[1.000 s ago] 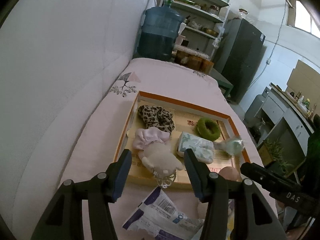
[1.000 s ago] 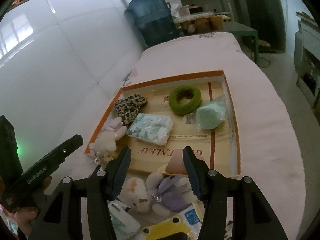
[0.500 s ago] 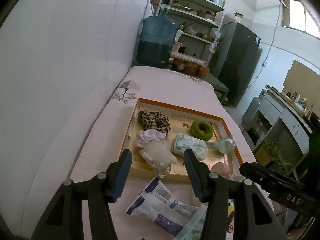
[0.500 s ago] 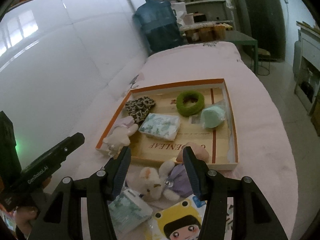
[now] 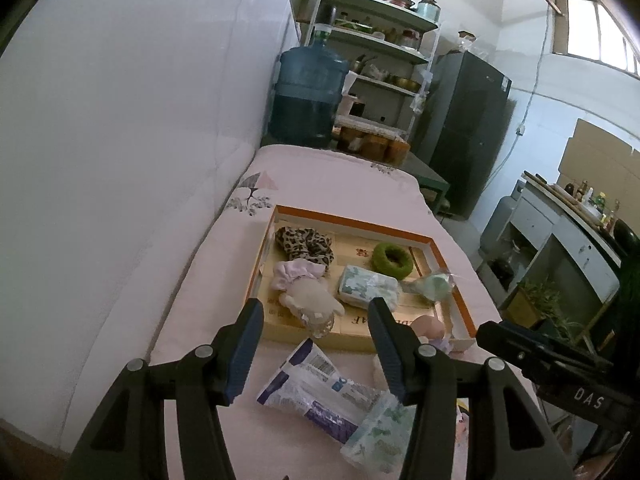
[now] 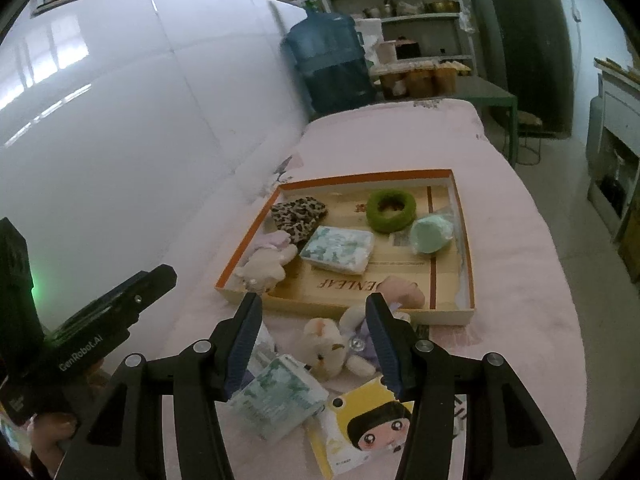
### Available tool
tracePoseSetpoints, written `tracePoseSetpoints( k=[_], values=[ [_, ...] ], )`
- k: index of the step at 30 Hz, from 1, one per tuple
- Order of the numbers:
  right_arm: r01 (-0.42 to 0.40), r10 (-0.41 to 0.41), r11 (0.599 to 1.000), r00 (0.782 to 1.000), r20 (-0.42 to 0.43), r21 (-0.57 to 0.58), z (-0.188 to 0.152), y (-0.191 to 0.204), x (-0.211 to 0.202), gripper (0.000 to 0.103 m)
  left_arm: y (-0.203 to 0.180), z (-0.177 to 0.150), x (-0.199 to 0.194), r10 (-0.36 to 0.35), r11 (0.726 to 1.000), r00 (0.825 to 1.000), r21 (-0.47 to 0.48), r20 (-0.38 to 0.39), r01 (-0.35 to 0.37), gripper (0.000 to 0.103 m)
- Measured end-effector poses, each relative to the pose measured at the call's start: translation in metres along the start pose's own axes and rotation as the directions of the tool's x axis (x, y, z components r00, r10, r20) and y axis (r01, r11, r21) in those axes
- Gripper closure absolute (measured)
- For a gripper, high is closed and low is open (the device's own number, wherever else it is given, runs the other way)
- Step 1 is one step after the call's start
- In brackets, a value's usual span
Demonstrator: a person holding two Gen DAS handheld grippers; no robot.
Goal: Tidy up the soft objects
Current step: 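Withdraw both tools from the tray back toward the pile, then grasp the green Flower tissue pack with the left tool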
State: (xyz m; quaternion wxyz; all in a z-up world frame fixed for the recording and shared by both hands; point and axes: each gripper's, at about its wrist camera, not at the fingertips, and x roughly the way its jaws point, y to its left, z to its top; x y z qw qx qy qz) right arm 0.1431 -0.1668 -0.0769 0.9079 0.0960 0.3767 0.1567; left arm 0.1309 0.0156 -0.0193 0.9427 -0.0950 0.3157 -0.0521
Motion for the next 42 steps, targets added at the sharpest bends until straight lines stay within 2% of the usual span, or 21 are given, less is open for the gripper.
tracePoseSetpoints(
  k=[26,42],
  values=[
    [0.015,-0.015,0.999,1.0,0.024,-0.035,-0.032,0.028,-0.046,0.047,-0.013,-0.029,-0.056,-0.006,0.997,1.0,0.074,0.017,0.005,0.049],
    [0.037,-0.036,0.999,0.999,0.017,-0.025,-0.059,0.028,-0.067,0.047,-0.015,-0.055,-0.067,-0.06,0.994,0.998,0.096,-0.005,0.061,0.049]
  ],
)
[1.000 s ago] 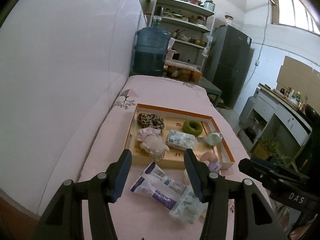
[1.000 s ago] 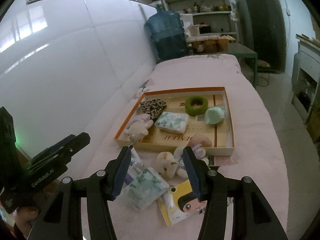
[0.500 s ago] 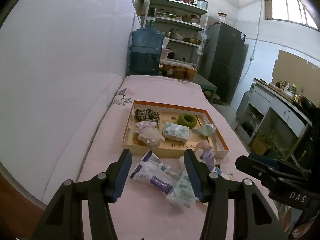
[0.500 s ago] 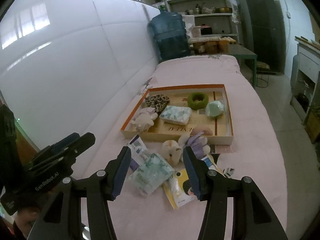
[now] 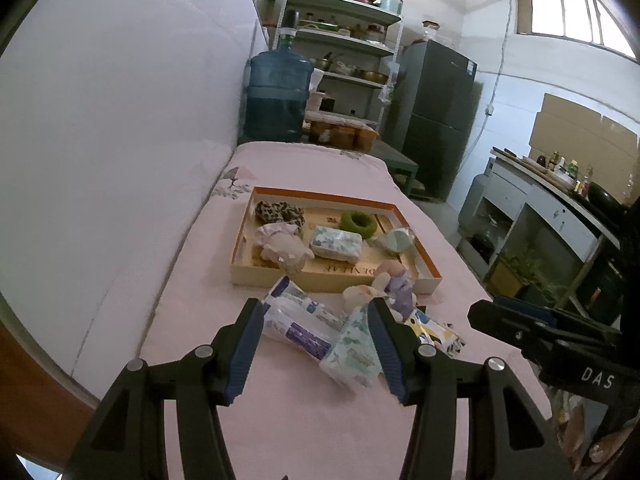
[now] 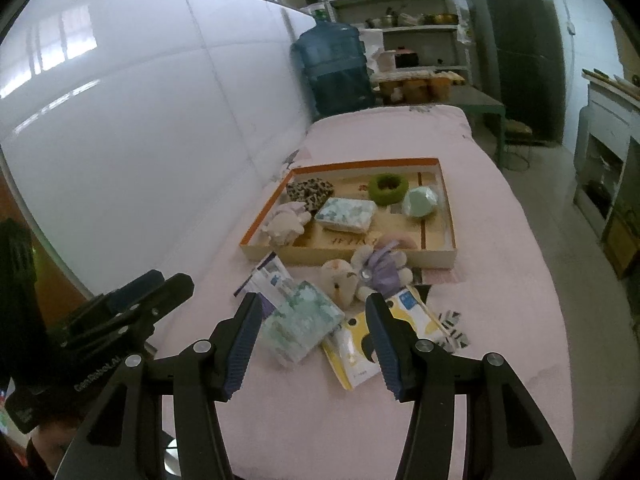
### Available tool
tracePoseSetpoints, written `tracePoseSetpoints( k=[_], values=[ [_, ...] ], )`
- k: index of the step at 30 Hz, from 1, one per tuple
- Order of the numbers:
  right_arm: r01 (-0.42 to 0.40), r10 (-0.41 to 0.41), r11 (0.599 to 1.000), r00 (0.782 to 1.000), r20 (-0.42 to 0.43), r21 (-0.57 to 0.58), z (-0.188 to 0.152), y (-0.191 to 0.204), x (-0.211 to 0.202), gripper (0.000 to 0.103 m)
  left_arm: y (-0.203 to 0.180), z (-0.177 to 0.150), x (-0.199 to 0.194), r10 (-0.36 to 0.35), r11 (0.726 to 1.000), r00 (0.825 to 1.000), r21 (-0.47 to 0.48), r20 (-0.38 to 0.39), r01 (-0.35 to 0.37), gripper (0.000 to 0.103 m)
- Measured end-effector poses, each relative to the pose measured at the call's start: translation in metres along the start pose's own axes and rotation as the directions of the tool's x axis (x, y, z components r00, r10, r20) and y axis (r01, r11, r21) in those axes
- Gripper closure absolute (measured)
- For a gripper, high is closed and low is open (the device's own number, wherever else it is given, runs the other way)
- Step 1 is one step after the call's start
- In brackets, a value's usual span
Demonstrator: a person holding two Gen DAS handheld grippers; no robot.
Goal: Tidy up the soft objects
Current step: 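Grasp the green Flower tissue pack with the left tool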
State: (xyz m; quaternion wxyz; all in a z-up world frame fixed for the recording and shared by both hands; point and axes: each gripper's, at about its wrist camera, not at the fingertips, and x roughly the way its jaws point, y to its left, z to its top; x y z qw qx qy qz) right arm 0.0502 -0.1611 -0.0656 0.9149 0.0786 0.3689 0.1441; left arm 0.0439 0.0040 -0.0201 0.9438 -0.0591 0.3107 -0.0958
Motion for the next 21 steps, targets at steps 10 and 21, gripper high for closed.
tracePoseSetpoints(
  k=[10,21],
  values=[
    [0.029,-0.028,0.999,0.999,-0.024,0.041,-0.019,-0.017,0.003,0.047,-0.016,-0.022,0.013,-0.064,0.995,0.998,0.078,-0.013,0.064,0.049],
    [0.057,-0.052,0.993,0.997,-0.052,0.105,-0.032,-0.045,0.011,0.047,-0.05,-0.055,0.051,-0.07,0.963,0.996,0.258,-0.048,0.08,0.049]
  ],
)
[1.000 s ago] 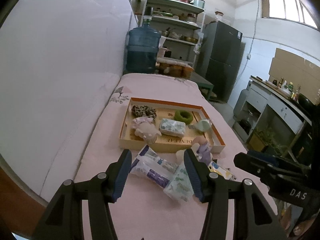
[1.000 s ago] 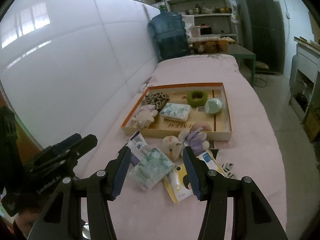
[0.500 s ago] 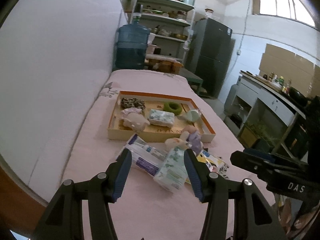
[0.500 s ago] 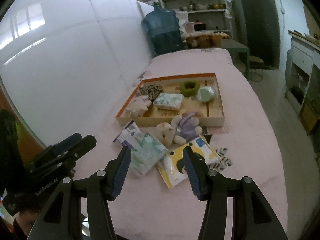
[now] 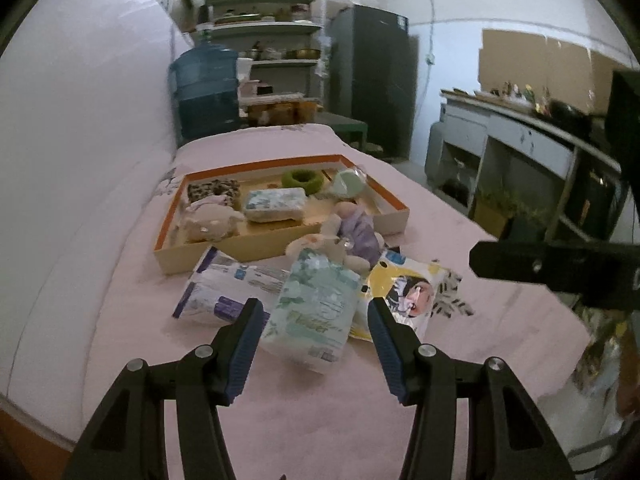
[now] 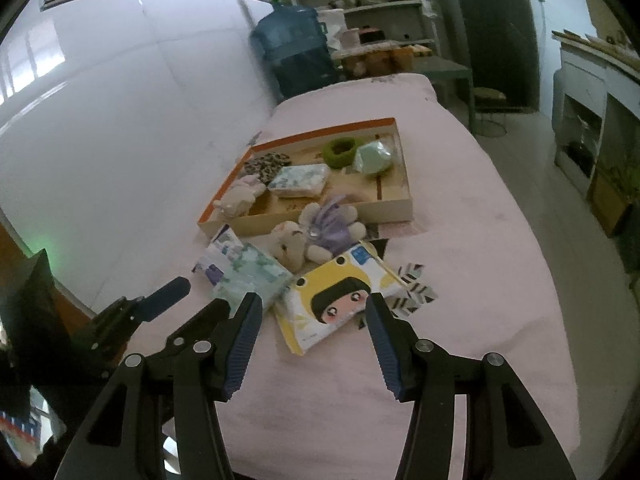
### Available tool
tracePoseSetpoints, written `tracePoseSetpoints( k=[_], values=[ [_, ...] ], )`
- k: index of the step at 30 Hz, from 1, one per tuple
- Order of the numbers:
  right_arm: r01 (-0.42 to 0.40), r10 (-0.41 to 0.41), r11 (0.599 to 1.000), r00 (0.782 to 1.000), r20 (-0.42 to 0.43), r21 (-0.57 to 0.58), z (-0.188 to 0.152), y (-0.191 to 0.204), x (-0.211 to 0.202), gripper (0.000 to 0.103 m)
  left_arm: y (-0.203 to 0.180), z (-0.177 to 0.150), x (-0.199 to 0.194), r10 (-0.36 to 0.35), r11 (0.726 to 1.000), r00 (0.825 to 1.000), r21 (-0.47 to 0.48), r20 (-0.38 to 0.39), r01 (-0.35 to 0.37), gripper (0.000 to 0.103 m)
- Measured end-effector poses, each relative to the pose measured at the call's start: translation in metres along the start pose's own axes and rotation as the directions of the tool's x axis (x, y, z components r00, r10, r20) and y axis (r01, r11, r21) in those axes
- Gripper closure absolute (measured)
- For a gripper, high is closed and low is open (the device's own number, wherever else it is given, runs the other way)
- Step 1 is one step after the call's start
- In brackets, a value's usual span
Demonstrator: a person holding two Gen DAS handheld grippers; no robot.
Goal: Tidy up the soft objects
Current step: 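Grasp the green Flower tissue pack with the left tool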
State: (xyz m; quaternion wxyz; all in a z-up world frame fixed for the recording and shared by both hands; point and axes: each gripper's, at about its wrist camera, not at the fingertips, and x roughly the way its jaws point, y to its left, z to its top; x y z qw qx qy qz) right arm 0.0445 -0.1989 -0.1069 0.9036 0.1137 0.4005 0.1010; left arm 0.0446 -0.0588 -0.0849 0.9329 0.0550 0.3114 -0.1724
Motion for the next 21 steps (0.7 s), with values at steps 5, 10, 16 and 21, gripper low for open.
tracePoseSetpoints(
  k=[5,10,16,21],
  values=[
    [0.007,-0.006,1.0,1.0,-0.009,0.018,-0.001,-0.007,0.006,0.047,-0.011,-0.004,0.016,0.023,0.995,0.999,0.096,-0.028,-0.02,0.049],
    [0.008,-0.007,0.999,1.0,-0.027,0.038,-0.004,-0.015,0.015,0.047,-0.014,-0.004,0.034,0.074,0.984,0.995,0.17,-0.067,-0.062,0.049],
    [0.006,-0.003,0.998,0.999,-0.047,0.064,-0.004,-0.024,0.026,0.047,-0.014,-0.006,0.044,0.071,0.982,0.993,0.182,-0.097,-0.052,0.049],
    [-0.001,0.006,0.998,0.998,-0.064,0.067,-0.003,-0.026,0.037,0.047,-0.01,-0.007,0.045,0.041,0.989,0.996,0.144,-0.085,-0.029,0.058]
  ],
)
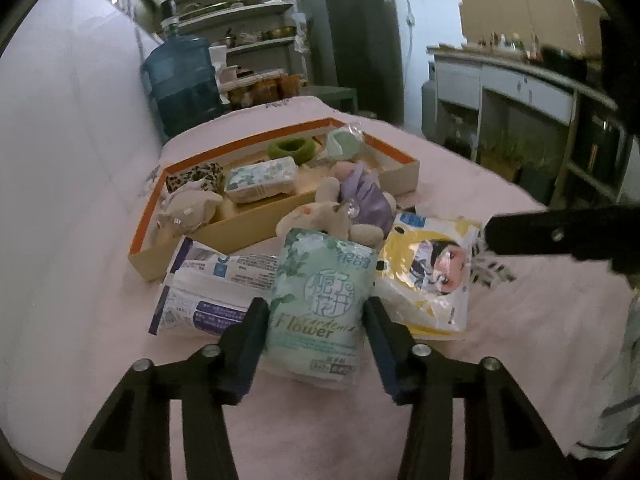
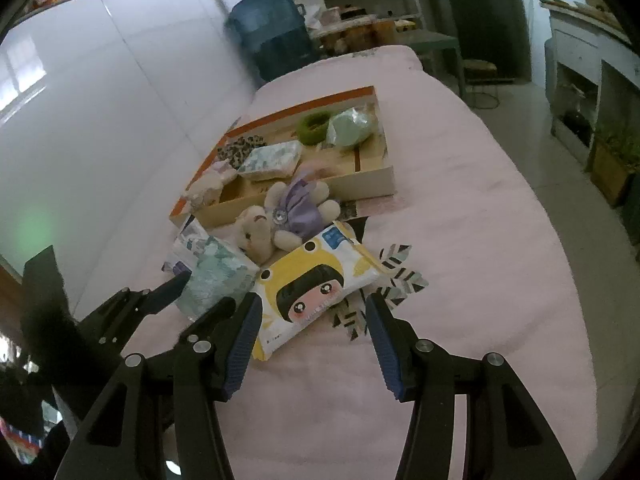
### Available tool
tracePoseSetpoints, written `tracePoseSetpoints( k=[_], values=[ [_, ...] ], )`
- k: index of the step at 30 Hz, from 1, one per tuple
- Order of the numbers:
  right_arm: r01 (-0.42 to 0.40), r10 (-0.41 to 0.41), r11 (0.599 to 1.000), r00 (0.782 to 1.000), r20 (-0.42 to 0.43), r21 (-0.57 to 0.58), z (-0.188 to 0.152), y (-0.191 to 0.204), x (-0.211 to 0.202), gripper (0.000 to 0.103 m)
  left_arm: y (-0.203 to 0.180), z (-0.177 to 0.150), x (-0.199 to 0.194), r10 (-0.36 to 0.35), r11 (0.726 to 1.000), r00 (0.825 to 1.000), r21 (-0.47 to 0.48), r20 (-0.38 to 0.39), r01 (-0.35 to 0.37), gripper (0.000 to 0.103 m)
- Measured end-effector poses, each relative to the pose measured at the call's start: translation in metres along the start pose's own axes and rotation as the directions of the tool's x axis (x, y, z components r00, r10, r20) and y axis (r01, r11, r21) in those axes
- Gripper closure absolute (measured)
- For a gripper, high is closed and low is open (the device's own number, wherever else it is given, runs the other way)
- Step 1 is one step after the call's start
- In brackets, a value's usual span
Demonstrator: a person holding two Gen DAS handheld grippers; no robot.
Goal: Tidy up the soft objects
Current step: 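Grasp the green Flower tissue pack with the left tool, then grasp the lavender-dressed plush bunny with the right tool while the left tool holds the tissue pack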
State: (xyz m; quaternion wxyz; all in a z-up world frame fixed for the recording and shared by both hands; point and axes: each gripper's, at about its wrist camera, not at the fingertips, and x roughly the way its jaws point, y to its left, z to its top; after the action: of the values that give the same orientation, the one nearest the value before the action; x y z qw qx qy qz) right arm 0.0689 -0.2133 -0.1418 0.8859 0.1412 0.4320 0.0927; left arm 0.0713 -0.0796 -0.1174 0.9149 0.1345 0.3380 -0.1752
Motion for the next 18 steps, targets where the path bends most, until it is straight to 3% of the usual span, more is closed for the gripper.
tracePoseSetpoints(
  k=[4,7,13,18],
  values=[
    [-0.013,0.013,1.0,1.0,-0.009,-0.007,0.008,0.003,0.009,0.047,0.015,-0.001,-0.008,-0.05,0.994,0.998,-0.1,0.035,0.053,0.06],
    [-0.04,0.04,0.999,0.999,-0.006,-0.019,0.018,0.011,0.017,0.047,0.025,-0.002,-0.022,-0.05,0.987,0.997,-0.151,0.066,0.059,0.06],
    [-0.109,0.109,0.988,0.994,-0.01,-0.105,0.04,0.045,0.042,0.047,0.05,-0.002,-0.051,0.038,0.975,0.991,-0.222,0.13,-0.008,0.06],
    [-0.125,0.119,0.985,0.992,-0.051,-0.12,0.048,0.061,0.072,0.048,0.071,-0.004,-0.057,0.075,0.965,0.988,-0.258,0.133,-0.039,0.06]
  ],
)
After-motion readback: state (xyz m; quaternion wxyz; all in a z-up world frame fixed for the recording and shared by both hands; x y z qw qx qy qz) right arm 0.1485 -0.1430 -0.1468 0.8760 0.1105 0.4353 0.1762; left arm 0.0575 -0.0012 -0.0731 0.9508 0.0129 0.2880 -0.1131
